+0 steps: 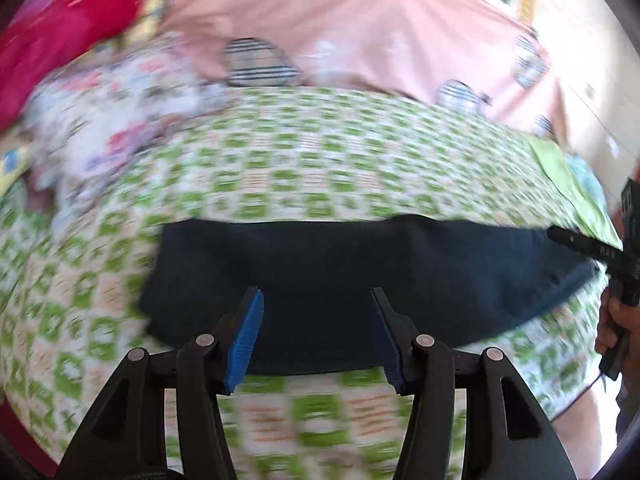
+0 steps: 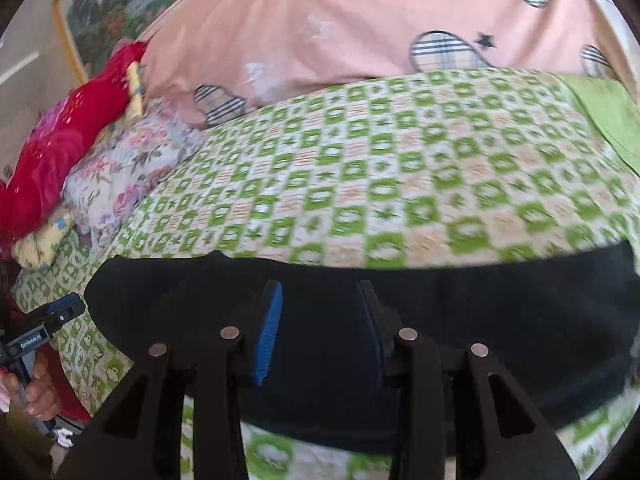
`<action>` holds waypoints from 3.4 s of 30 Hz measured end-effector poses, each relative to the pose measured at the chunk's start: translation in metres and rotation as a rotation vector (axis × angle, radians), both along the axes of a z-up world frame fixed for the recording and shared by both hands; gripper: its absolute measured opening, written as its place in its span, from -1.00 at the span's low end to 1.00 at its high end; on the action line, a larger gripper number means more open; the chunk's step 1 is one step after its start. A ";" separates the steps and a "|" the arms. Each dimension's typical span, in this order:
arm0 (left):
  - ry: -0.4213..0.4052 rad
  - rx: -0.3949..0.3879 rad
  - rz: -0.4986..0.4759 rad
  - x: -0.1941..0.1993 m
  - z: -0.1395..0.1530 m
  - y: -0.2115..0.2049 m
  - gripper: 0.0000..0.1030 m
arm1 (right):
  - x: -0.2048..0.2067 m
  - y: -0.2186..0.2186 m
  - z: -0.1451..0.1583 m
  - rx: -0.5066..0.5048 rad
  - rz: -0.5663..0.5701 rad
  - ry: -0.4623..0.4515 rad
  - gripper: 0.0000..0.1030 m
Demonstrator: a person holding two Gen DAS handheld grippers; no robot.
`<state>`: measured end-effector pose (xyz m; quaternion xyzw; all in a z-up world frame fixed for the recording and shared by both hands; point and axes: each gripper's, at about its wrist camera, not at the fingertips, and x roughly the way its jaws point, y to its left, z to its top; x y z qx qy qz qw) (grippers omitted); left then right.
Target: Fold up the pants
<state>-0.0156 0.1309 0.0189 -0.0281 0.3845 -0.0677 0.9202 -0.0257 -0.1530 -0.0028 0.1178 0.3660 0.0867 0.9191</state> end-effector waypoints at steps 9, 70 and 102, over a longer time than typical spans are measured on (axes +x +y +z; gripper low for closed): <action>0.021 0.064 -0.327 0.009 -0.003 -0.129 0.07 | -0.060 -0.075 -0.006 0.027 -0.195 0.017 -0.23; 0.134 0.293 -0.938 0.029 -0.044 -0.282 -0.67 | -0.092 -0.185 -0.040 0.216 -0.462 0.044 -0.70; 0.381 0.155 -1.130 0.150 -0.045 -0.495 -0.19 | -0.107 -0.222 -0.066 0.441 -0.487 -0.075 -0.77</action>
